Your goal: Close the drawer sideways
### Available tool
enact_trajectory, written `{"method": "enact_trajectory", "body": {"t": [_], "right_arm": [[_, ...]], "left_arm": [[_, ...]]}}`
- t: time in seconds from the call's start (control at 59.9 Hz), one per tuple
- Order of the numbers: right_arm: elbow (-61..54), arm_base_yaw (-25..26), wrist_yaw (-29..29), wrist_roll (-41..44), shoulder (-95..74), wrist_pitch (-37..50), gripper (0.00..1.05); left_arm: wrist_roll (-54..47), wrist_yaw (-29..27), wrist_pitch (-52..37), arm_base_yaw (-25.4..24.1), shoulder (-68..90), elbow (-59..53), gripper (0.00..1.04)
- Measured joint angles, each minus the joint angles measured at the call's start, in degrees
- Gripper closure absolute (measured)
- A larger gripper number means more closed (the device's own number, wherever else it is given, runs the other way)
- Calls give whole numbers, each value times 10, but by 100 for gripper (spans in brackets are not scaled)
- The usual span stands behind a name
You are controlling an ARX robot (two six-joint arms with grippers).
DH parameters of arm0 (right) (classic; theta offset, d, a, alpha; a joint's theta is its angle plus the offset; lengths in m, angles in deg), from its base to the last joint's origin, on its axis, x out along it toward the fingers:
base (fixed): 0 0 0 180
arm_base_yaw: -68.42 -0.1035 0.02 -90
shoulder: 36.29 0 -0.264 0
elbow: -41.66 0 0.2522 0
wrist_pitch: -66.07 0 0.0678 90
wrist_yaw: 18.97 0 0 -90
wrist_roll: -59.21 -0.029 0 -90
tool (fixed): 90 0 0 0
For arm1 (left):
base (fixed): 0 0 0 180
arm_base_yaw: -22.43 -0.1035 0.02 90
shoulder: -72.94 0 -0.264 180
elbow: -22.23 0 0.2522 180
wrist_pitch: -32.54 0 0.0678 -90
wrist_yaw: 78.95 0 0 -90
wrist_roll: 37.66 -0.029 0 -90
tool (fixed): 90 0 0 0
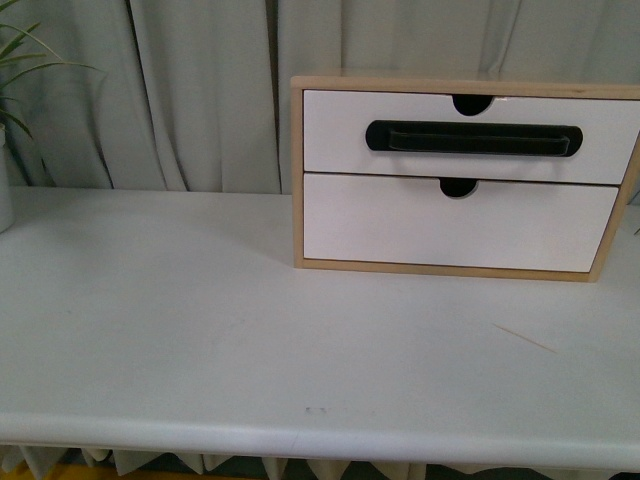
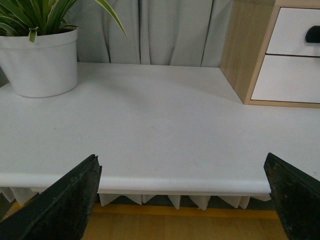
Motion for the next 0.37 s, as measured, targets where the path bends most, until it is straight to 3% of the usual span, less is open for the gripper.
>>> {"method": "enact_trajectory", "body": {"t": [0.367], "right_arm": [[0, 0, 0, 0, 0, 0, 9]], "left_arm": [[0, 0, 0, 0, 0, 0, 6]]}}
